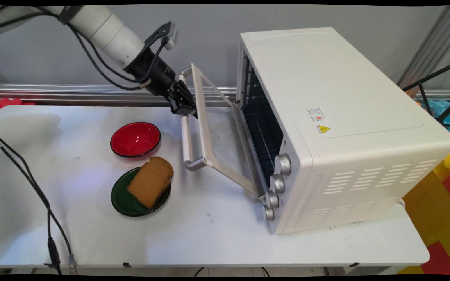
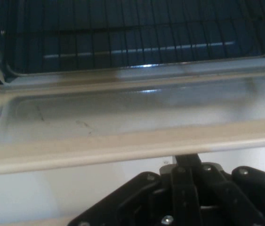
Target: Open the oven
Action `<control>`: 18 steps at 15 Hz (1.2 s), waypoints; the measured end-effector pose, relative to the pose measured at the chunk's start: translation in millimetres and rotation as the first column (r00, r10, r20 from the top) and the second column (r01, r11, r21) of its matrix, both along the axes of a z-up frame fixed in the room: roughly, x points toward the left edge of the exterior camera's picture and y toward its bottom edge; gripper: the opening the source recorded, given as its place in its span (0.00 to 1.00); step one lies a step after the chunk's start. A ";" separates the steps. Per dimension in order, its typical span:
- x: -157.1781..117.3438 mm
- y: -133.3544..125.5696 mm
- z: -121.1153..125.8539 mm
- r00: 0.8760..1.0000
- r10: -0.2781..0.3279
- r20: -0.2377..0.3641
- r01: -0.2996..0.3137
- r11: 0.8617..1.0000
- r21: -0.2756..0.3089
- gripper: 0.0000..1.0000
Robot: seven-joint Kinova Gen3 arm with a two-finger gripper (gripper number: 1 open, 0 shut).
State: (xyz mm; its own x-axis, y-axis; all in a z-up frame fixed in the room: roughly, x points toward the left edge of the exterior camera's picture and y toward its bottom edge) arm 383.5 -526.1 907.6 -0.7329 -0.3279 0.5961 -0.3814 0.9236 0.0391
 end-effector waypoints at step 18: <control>34.9 15.1 -54.1 1.000 -0.021 -0.011 0.020 0.998 -0.068 0.00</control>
